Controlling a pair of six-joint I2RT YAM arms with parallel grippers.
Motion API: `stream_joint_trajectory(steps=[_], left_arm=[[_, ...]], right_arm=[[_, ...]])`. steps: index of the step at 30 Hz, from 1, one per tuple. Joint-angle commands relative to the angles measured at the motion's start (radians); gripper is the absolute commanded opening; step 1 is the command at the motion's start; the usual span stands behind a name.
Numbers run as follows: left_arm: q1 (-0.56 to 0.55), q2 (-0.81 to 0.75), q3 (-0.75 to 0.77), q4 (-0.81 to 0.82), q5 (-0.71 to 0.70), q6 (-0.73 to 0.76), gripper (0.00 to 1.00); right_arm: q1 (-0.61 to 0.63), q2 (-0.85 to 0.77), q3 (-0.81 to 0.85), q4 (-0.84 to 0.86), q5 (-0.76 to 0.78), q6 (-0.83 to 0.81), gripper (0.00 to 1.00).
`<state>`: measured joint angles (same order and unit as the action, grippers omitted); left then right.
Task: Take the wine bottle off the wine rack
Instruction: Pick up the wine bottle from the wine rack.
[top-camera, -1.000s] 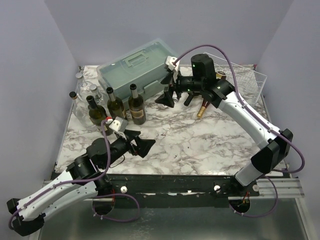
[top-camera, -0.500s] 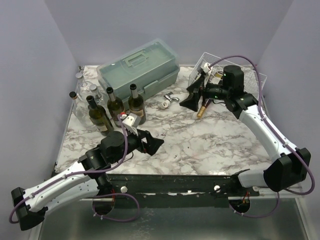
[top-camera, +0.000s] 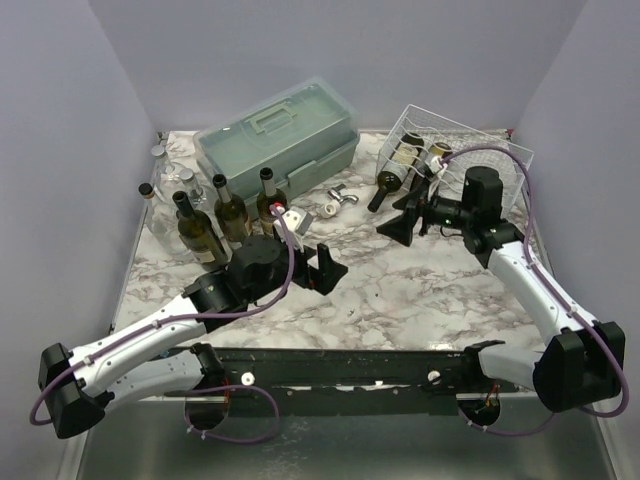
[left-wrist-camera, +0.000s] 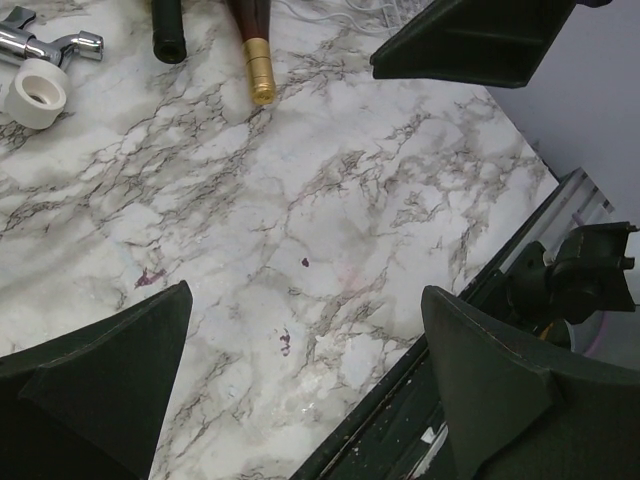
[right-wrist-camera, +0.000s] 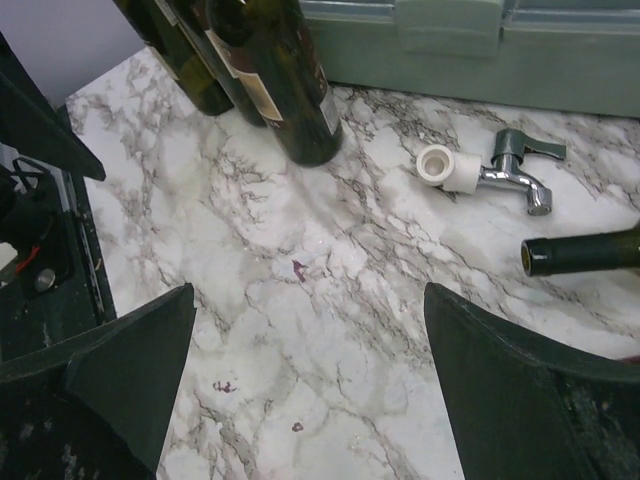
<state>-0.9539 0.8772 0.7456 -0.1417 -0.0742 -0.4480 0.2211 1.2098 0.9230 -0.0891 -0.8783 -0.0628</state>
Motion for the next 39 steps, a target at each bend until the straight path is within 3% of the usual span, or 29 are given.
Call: stream_joint_trajectory(steps=[1,8,16,26,39], left_arm=[[0.016,0.062,0.064,0.016,0.054,0.04,0.99],[0.054,0.143,0.115,0.022,0.115,0.056,0.99],[0.105,0.264,0.197,0.029,0.173,0.073,0.99],[0.18,0.469,0.357,-0.001,0.228,0.113,0.99],[0.195,0.771,0.639,-0.128,0.157,0.187,0.98]], right_arm=[[-0.032,-0.046,-0.089,0.15,0.034,0.095,0.99],[-0.086,-0.081,-0.225,0.283,0.237,0.215,0.99],[-0.203,-0.074,-0.268,0.337,0.201,0.293,0.99],[-0.209,-0.06,-0.244,0.292,0.231,0.262,0.99],[-0.212,-0.017,-0.206,0.245,0.248,0.271,0.99]])
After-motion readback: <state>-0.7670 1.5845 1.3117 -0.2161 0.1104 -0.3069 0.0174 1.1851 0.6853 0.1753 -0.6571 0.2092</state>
